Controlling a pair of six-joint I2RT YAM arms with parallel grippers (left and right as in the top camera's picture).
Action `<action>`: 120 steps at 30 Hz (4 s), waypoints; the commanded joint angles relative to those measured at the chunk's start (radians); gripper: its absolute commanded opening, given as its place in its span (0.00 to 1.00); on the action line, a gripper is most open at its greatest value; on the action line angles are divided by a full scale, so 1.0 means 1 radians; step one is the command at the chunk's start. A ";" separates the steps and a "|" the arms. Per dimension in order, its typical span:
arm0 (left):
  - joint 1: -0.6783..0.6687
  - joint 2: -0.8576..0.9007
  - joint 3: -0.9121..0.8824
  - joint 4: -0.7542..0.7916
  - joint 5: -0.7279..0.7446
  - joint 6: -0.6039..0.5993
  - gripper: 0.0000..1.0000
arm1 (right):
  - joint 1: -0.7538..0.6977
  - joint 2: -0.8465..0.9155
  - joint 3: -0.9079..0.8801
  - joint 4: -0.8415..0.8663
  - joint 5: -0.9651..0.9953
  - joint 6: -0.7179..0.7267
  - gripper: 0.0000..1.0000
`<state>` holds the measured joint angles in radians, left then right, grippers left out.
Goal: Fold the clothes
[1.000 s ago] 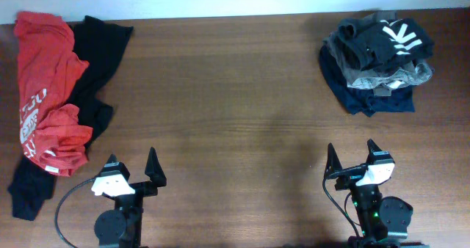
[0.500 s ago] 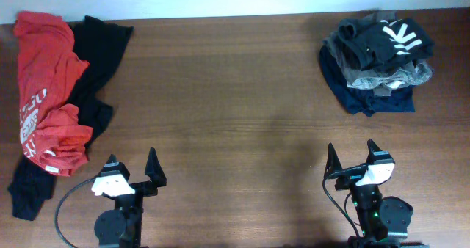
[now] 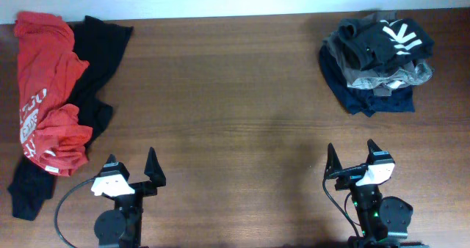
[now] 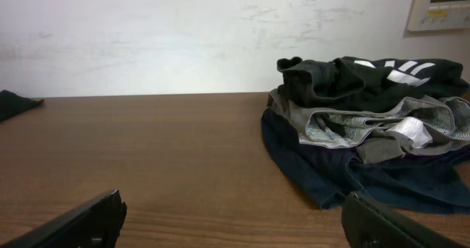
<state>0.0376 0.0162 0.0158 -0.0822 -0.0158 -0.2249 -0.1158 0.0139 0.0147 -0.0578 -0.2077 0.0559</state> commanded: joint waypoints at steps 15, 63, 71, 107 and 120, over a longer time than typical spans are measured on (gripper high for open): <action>-0.004 -0.009 -0.006 0.041 -0.113 0.020 0.99 | 0.006 0.024 -0.009 0.000 -0.021 0.075 0.99; -0.004 1.281 1.440 -0.695 0.126 0.140 0.99 | 0.006 1.163 1.266 -0.856 -0.256 -0.040 0.98; 0.030 1.365 1.440 -0.706 -0.001 0.266 0.99 | 0.006 1.346 1.266 -0.888 -0.463 -0.107 0.93; 0.504 1.962 1.440 -0.449 -0.064 0.346 0.79 | 0.162 1.334 1.266 -0.957 -0.303 -0.119 0.87; 0.506 2.007 1.440 -0.415 -0.082 0.346 0.75 | 0.162 1.334 1.266 -0.956 -0.303 -0.119 0.87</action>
<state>0.5392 1.9808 1.4441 -0.5018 -0.0811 0.1097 0.0372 1.3708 1.2663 -1.0142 -0.5198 -0.0563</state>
